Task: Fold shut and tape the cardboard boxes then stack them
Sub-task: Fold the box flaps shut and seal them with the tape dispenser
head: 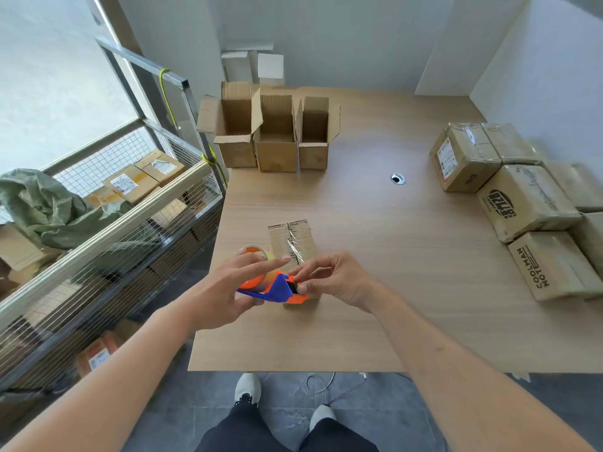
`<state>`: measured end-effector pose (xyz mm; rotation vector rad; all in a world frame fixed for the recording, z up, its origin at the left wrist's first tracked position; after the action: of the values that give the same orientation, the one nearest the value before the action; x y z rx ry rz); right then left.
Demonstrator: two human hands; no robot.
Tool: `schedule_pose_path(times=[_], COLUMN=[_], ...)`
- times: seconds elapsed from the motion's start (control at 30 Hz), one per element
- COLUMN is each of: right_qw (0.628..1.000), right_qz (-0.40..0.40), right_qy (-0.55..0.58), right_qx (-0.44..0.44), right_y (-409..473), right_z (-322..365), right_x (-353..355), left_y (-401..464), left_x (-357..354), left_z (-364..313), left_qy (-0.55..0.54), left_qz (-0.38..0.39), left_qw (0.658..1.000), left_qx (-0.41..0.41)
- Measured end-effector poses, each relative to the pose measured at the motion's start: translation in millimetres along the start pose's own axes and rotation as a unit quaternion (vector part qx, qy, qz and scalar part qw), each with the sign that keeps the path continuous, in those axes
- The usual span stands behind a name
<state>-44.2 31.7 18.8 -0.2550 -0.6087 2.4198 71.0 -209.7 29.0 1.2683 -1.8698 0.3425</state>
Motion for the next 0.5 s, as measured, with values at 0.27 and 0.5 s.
schedule_pose_path(times=[0.27, 0.5], right_qw=[0.998, 0.999], right_qz=[-0.011, -0.034], right_qy=[-0.055, -0.034], right_qx=[0.004, 0.005], right_y=[-1.6, 1.4], right_z=[10.5, 14.1], right_x=[3.6, -3.2], left_y=[7.7, 5.4], left_x=[8.1, 12.4], left_z=[-4.5, -3.4], left_qy=[0.048, 0.090], left_qz=[0.027, 0.047], left_qw=[0.998, 0.995], left_qx=[0.000, -0.003])
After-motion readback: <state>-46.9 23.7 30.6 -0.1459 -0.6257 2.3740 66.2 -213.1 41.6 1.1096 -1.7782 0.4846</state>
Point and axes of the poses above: each hand's wrist, its own y-axis towards the middle knuckle, its own x-axis out of the back of the hand, z = x × y, the point moved 1 cm from there along y, towards the middle knuckle, and after that the axes turned 15 degrees about -x, right-handed, at the moved point
